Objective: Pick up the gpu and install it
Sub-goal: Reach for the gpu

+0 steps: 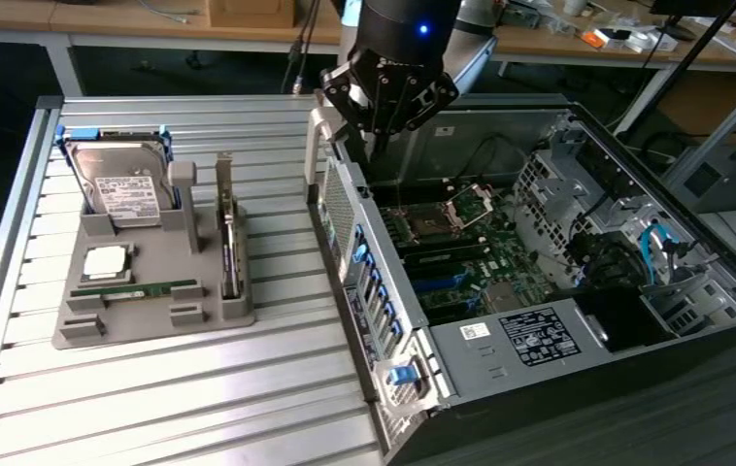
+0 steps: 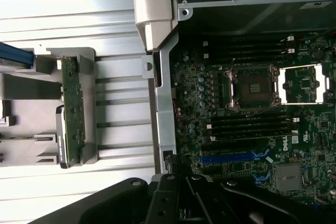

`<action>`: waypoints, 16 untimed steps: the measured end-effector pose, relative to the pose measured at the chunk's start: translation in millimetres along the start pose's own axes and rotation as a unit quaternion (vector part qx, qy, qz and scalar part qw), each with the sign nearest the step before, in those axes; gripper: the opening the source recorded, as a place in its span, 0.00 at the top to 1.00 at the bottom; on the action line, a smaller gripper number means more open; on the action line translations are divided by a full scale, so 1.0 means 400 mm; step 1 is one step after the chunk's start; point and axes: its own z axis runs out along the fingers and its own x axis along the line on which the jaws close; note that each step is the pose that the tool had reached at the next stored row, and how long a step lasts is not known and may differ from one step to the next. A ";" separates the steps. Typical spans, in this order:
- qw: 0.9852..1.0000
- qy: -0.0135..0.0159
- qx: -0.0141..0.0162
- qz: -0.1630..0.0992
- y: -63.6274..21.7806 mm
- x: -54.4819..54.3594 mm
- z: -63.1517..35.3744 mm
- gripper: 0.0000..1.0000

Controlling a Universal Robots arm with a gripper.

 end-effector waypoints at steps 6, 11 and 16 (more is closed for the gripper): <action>1.000 0.000 0.000 0.000 0.000 0.006 0.000 0.90; 1.000 0.000 0.000 0.000 -0.001 0.008 0.000 0.90; 1.000 0.000 0.000 0.000 -0.001 0.017 0.000 0.90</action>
